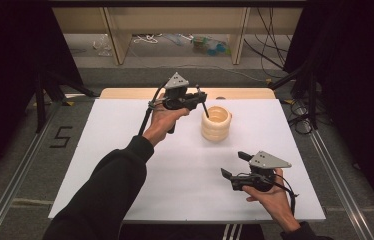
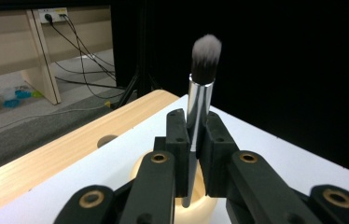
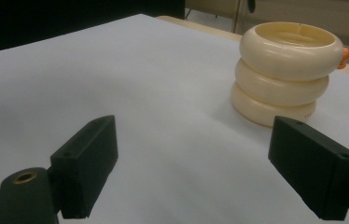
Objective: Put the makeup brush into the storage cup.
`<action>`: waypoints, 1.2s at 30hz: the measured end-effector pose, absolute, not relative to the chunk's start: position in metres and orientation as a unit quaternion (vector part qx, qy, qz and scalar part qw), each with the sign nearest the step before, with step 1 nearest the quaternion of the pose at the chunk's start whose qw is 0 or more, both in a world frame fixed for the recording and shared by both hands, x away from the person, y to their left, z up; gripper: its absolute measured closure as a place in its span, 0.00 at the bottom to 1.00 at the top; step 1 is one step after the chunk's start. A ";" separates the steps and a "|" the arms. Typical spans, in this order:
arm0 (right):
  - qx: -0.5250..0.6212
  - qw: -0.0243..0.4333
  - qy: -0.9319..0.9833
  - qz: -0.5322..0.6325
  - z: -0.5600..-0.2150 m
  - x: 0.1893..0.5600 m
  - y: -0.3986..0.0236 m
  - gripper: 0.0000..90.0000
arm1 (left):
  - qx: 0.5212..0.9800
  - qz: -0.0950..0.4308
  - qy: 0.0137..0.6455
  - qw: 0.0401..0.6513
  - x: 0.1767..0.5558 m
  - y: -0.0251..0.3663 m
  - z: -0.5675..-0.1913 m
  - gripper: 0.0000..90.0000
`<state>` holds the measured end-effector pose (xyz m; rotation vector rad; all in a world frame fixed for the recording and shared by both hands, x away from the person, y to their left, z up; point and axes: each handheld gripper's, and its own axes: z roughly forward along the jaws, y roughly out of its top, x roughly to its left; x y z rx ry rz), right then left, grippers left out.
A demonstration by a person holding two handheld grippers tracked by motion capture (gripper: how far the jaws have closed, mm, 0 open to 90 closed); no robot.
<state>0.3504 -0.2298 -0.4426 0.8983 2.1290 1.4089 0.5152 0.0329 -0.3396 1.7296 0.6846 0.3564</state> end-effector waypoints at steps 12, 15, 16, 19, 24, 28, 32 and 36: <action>0.323 0.216 0.769 0.508 -0.442 0.351 -0.230 0.18 | 0.739 0.154 0.304 0.582 0.530 0.019 -0.342 0.92; 0.325 0.214 0.767 0.510 -0.442 0.351 -0.230 0.18 | 0.736 0.153 0.307 0.583 0.534 0.016 -0.343 0.92; 0.321 0.215 0.763 0.518 -0.443 0.352 -0.230 0.18 | 0.735 0.152 0.308 0.584 0.535 0.015 -0.344 0.92; 0.324 0.218 0.770 0.504 -0.442 0.351 -0.231 0.18 | 0.736 0.156 0.309 0.581 0.537 0.012 -0.344 0.92; 0.321 0.213 0.767 0.514 -0.442 0.351 -0.231 0.18 | 0.738 0.155 0.312 0.578 0.540 0.006 -0.348 0.92; 0.320 0.215 0.764 0.518 -0.443 0.352 -0.230 0.18 | 0.740 0.159 0.313 0.574 0.543 0.001 -0.353 0.92; 0.323 0.207 0.764 0.518 -0.443 0.351 -0.229 0.19 | 0.744 0.158 0.321 0.564 0.548 -0.002 -0.361 0.92; 0.320 0.212 0.767 0.514 -0.442 0.351 -0.231 0.19 | 0.744 0.156 0.326 0.562 0.550 -0.007 -0.367 0.92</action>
